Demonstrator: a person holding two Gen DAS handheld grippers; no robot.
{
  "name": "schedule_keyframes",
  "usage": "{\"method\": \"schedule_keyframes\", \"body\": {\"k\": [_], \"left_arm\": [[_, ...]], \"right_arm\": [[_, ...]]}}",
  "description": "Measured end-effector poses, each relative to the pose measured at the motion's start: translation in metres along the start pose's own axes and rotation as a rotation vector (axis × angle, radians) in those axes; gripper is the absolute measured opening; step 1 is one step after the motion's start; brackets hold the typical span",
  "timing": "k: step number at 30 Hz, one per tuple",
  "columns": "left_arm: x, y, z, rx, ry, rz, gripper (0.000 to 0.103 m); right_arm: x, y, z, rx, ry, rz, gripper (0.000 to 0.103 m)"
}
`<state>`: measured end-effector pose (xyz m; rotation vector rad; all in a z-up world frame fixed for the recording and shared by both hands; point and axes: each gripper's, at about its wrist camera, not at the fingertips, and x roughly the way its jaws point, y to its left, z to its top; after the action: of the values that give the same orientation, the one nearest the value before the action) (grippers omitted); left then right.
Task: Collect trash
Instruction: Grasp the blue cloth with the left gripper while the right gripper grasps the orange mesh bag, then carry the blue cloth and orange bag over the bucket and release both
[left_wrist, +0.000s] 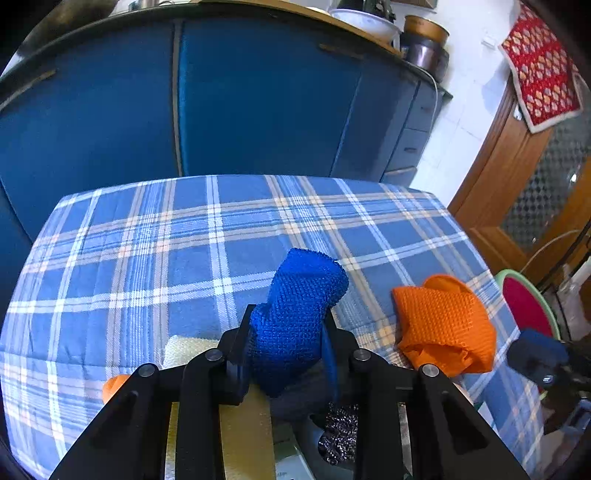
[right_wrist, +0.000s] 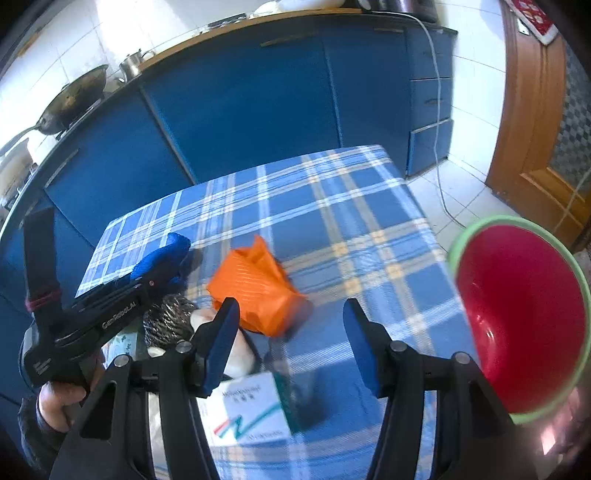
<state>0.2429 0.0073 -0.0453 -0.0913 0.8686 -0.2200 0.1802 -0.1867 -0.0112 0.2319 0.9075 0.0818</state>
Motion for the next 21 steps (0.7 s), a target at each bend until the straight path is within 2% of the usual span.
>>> {"method": "schedule_keyframes", "body": {"k": [12,14,19,21], "left_arm": [[0.001,0.004,-0.001,-0.020,-0.004,0.000,0.032],[0.001,0.004,-0.001,-0.019,-0.003,0.000,0.032],[0.002,0.005,-0.002,-0.022,-0.005,0.001,0.032],[0.002,0.005,-0.002,-0.024,-0.006,-0.001,0.032]], "right_arm": [[0.042,0.022,0.006,0.000,0.042,0.002,0.060],[0.047,0.021,0.004,0.011,0.055,0.009,0.053],[0.057,0.024,-0.001,-0.016,0.068,-0.001,0.048],[0.058,0.027,-0.002,-0.034,0.064,-0.011,0.040]]}}
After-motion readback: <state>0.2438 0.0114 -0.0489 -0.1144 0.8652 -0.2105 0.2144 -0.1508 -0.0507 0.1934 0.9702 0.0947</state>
